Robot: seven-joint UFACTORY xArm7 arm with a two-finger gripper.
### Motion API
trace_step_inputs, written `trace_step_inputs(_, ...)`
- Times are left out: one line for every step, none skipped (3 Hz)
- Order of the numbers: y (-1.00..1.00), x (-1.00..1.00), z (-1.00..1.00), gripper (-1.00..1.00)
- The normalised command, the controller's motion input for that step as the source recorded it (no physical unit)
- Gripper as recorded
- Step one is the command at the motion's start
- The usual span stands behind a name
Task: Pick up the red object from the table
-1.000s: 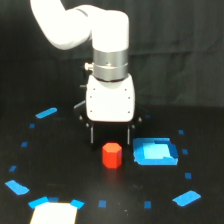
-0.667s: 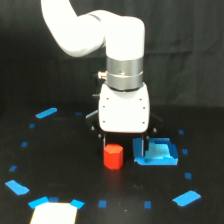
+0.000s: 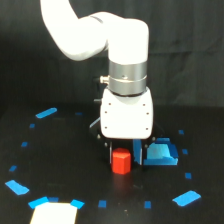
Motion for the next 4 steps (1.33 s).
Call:
trace_step_inputs(-0.2, 0.08, 0.2, -1.0)
trace_step_inputs(0.23, 0.42, 1.0, -1.0)
trace_step_inputs(0.61, 0.19, 1.0, -1.0)
trace_step_inputs(1.0, 0.78, 1.0, -0.71)
